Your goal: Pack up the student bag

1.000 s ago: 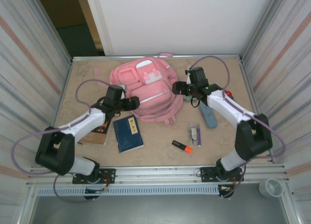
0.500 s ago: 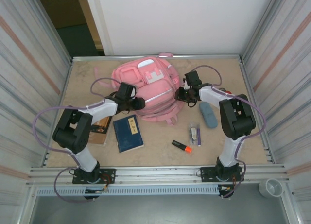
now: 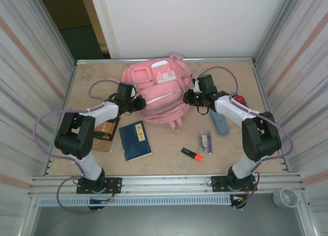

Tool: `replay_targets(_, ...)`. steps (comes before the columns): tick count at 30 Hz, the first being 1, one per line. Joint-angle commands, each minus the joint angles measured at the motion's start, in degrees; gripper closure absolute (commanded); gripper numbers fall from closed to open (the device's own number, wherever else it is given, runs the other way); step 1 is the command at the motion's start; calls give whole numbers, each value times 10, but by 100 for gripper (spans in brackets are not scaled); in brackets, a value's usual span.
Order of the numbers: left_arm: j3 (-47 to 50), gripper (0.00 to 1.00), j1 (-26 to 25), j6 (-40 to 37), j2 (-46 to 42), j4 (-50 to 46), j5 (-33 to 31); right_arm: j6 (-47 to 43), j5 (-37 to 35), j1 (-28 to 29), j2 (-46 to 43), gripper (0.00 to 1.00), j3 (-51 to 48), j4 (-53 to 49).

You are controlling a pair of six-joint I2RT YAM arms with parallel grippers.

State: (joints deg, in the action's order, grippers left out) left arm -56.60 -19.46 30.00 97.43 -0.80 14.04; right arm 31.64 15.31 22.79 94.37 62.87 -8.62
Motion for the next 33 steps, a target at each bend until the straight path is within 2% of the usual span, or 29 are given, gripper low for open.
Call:
replay_targets(1,4,100,16,-7,-45,45,13,10,51,19,-11,87,11,24)
replay_targets(7,7,100,23,-27,-95,31,2,-3,51,19,-4,87,25,7)
replay_targets(10,4,100,19,-25,-120,27,25,-22,32,0,12,86,49,-33)
replay_targets(13,15,100,-19,-27,-154,23,22,-60,39,-32,55,84,106,-94)
replay_targets(18,39,100,-123,-29,-159,36,7,-115,46,-65,135,82,189,-150)
replay_targets(22,19,100,-151,-56,-121,42,17,-129,42,-90,190,80,254,-172)
replay_targets(25,15,77,-151,-66,-112,43,40,-129,58,-103,217,76,286,-166)
replay_targets(28,28,54,-152,-84,-139,16,48,-142,67,-110,249,69,320,-177)
replay_targets(32,98,28,-139,-91,-248,-25,-26,-175,24,-118,287,56,400,-238)
replay_targets(33,120,24,-131,-85,-278,-33,-53,-180,6,-118,284,55,413,-253)
